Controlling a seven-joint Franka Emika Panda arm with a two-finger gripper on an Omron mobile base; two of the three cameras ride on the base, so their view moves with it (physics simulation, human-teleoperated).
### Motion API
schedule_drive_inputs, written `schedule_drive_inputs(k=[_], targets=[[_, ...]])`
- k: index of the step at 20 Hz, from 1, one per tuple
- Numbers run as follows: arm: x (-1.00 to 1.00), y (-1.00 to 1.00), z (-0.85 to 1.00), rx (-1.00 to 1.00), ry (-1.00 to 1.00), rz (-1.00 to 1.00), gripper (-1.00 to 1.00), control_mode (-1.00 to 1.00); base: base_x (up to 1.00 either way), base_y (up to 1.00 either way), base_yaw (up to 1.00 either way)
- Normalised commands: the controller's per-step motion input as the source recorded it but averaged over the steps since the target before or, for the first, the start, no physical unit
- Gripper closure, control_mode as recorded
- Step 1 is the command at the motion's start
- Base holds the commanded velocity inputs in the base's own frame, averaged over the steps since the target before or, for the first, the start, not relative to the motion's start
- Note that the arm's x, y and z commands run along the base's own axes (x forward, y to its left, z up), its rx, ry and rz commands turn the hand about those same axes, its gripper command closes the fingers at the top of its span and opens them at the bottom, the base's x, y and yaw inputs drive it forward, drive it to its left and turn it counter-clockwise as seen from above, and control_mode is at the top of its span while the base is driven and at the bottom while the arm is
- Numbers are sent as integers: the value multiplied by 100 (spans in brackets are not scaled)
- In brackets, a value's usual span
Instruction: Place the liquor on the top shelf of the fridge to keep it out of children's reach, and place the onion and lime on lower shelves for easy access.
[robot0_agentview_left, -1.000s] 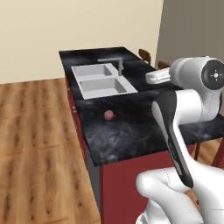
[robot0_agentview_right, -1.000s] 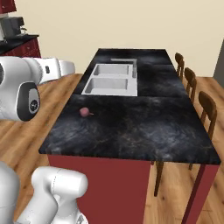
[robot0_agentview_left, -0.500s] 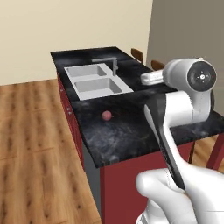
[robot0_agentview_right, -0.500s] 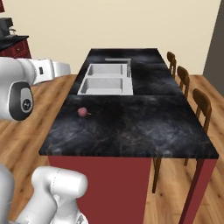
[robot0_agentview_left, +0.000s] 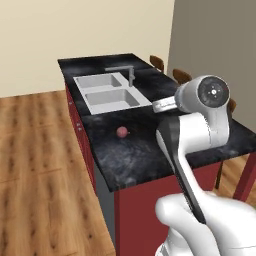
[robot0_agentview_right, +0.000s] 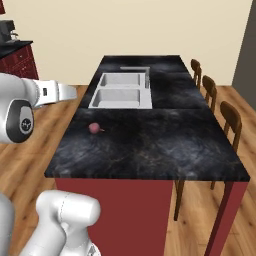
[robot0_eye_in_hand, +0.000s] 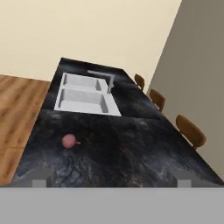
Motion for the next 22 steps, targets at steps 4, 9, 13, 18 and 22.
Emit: schedule_drive_inputs(k=[4, 9, 13, 18, 22], targets=[[26, 40, -53, 2, 15, 0, -100, -100, 0, 0, 0], [56, 36, -51, 12, 23, 0, -100, -100, 0, 0, 0], [65, 21, -48, 22, 29, 0, -100, -100, 0, 0, 0], [57, 7, -42, 22, 24, 0, -100, -100, 0, 0, 0], [37, 7, -31, 11, 11, 0, -100, -100, 0, 0, 0]])
